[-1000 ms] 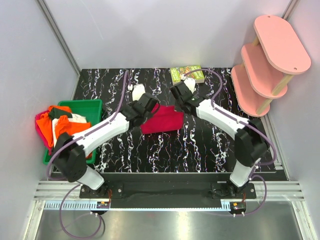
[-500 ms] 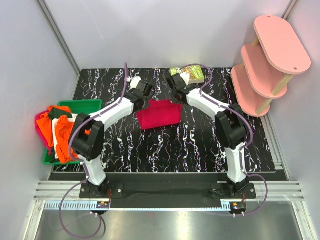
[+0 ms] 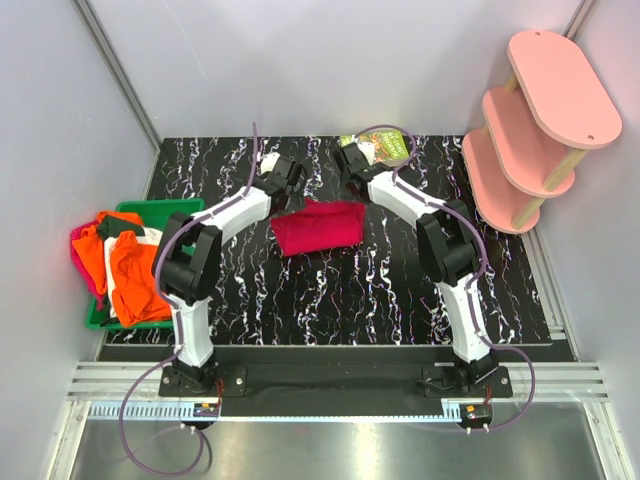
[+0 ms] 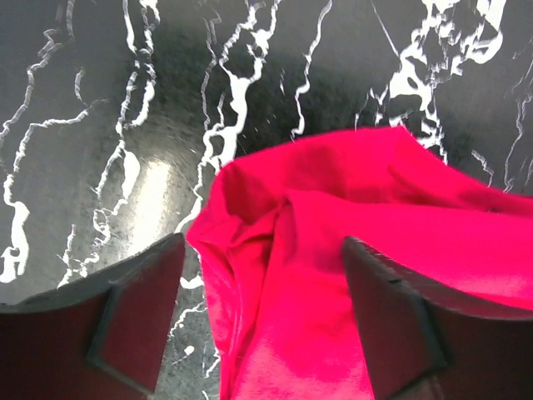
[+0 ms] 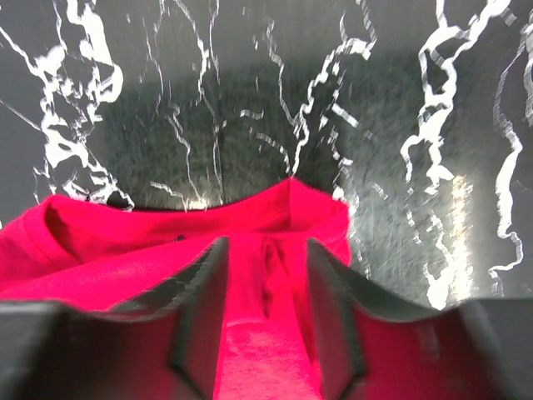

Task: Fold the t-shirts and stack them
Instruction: Fold the long partially folded tshirt into a neat square

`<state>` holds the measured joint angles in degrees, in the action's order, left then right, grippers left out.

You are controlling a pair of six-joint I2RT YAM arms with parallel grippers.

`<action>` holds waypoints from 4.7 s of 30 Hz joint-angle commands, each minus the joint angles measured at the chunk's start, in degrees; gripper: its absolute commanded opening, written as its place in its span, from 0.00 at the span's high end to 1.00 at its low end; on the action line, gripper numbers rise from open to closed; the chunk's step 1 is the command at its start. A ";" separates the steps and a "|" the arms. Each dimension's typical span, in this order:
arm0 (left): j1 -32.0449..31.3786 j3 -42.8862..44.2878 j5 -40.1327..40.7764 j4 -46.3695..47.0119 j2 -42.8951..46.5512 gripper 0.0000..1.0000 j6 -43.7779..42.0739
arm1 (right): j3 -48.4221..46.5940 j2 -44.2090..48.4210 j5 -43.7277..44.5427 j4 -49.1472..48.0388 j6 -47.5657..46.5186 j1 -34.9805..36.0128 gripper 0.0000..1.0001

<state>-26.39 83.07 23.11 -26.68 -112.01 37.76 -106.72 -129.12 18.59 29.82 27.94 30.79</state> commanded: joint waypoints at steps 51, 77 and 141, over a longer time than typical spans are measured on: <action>-7.71 -18.56 -6.68 7.69 16.02 0.26 1.27 | 25.25 21.44 -6.82 -5.04 5.72 2.70 0.68; -9.91 -21.81 -10.63 6.91 9.98 0.99 2.41 | 38.86 23.39 -11.90 -7.15 8.35 6.48 1.00; -9.29 -20.75 -5.98 3.47 17.00 0.13 -1.64 | 40.01 16.80 -13.15 -12.79 14.87 0.77 0.15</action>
<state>-35.90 61.23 16.95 -23.11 -95.50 36.84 -66.67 -108.53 3.84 9.67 44.18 31.81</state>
